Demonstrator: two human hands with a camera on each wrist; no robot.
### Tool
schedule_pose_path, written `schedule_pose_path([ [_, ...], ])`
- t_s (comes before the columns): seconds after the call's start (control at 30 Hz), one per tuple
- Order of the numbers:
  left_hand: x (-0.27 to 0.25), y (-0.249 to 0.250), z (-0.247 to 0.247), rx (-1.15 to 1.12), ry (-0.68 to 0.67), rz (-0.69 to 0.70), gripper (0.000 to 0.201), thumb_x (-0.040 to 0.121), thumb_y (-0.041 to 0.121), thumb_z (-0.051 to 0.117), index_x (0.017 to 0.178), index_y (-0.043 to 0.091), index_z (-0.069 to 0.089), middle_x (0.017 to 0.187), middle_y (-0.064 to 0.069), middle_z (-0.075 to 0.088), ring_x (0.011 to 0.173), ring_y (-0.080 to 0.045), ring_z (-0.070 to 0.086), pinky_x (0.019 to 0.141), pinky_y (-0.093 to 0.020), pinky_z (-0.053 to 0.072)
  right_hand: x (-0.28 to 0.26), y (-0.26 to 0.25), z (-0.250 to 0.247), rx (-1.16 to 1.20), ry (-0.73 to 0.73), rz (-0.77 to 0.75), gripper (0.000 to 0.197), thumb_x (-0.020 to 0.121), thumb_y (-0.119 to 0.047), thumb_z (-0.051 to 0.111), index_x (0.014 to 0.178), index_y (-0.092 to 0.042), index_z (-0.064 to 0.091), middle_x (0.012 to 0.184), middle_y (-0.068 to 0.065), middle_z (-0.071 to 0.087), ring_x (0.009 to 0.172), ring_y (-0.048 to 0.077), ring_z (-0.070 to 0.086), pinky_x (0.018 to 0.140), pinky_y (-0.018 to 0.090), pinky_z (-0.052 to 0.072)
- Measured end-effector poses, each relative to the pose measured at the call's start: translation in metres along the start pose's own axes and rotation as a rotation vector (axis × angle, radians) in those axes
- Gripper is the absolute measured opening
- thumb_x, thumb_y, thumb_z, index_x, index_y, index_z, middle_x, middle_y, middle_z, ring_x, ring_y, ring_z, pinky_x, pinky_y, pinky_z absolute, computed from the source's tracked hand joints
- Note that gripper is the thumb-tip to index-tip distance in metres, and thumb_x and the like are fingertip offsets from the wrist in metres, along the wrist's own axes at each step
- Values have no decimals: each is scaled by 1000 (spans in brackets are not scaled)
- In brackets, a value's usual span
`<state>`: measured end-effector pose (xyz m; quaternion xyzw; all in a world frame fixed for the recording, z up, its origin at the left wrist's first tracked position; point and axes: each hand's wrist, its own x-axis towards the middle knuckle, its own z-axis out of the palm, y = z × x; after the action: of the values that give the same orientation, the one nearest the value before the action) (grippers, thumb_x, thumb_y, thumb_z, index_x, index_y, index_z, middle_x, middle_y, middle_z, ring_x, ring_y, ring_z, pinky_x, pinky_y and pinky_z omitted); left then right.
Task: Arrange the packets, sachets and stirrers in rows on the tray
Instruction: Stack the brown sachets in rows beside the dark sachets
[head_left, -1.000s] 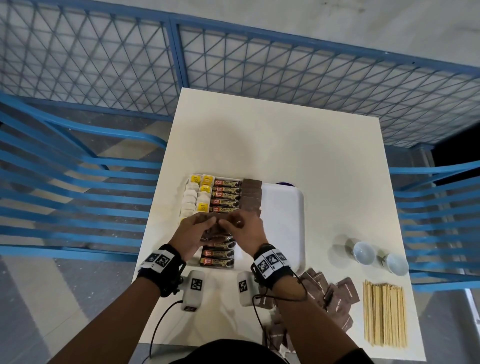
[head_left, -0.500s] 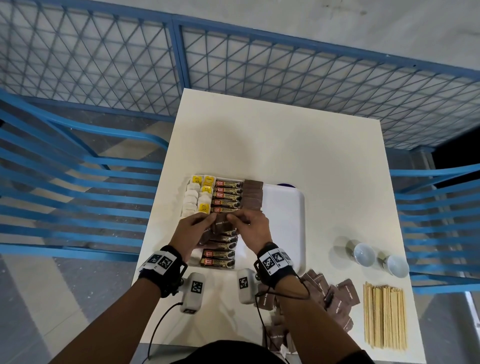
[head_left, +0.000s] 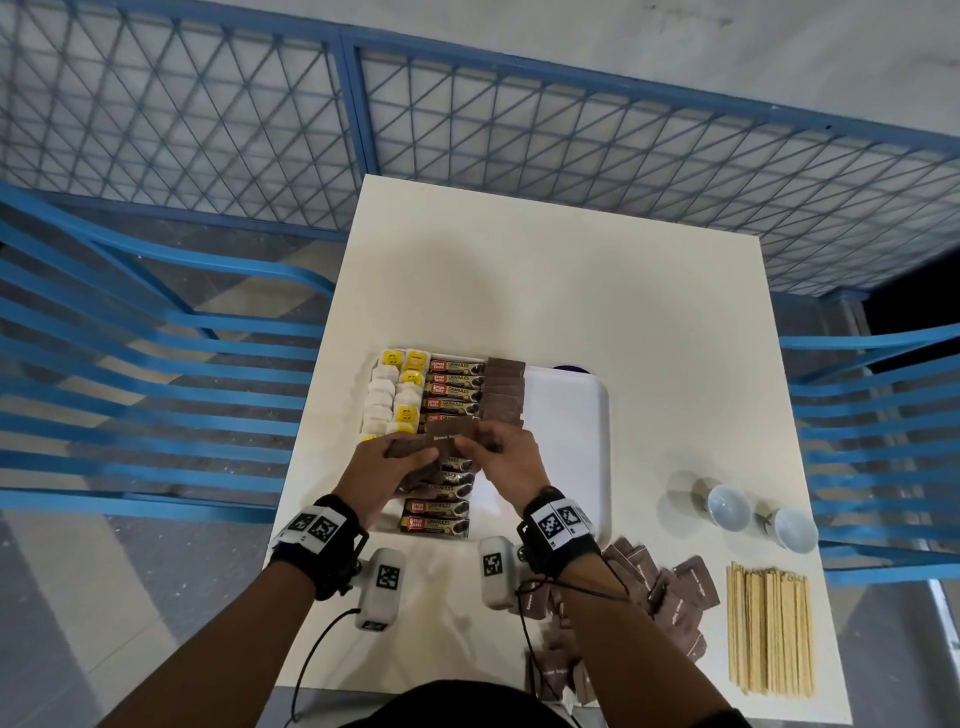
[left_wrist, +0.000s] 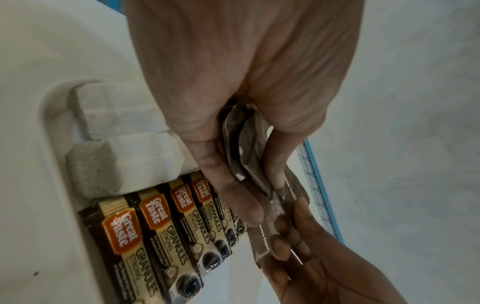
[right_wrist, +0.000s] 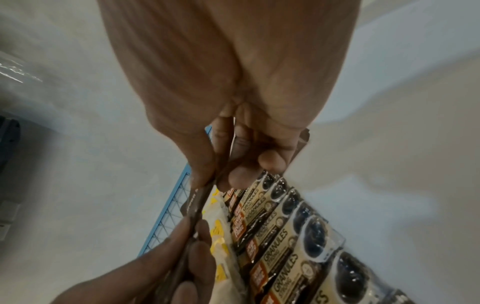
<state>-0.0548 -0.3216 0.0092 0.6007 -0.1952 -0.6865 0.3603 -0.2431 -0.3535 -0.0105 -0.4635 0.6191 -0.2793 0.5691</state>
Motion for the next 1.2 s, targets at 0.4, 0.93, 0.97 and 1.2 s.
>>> schedule_pose_path([
  [0.4,5,-2,-6,11,-22,-26,25,89,1,71,113,-6,67,88,-21,71,76,-32,71,69,-46,63,-4,26,-37,-335,323,136,15,85,-28,77,93,-17,72,79,-8,67,75,11,59,60,4,34],
  [0.93,8,-2,-8,6,-4,-41,25,91,3,70,114,-6,67,88,-19,70,76,-33,71,67,-45,62,8,22,-25,-276,379,146,25,80,-16,80,97,-28,66,76,-6,67,69,7,62,55,5,36],
  [0.97,7,-2,-7,7,-4,-41,24,92,2,69,114,-6,67,88,-19,70,76,-33,71,68,-45,62,7,22,-25,-271,383,145,27,79,-17,81,99,-28,65,75,-7,67,70,6,62,56,5,36],
  [1.2,9,0,-2,-3,-37,-75,32,91,-18,47,120,-11,58,97,-28,67,91,-41,70,82,-51,62,4,25,-23,-262,381,143,36,77,-26,84,105,-25,61,76,-7,66,73,6,61,64,13,40],
])
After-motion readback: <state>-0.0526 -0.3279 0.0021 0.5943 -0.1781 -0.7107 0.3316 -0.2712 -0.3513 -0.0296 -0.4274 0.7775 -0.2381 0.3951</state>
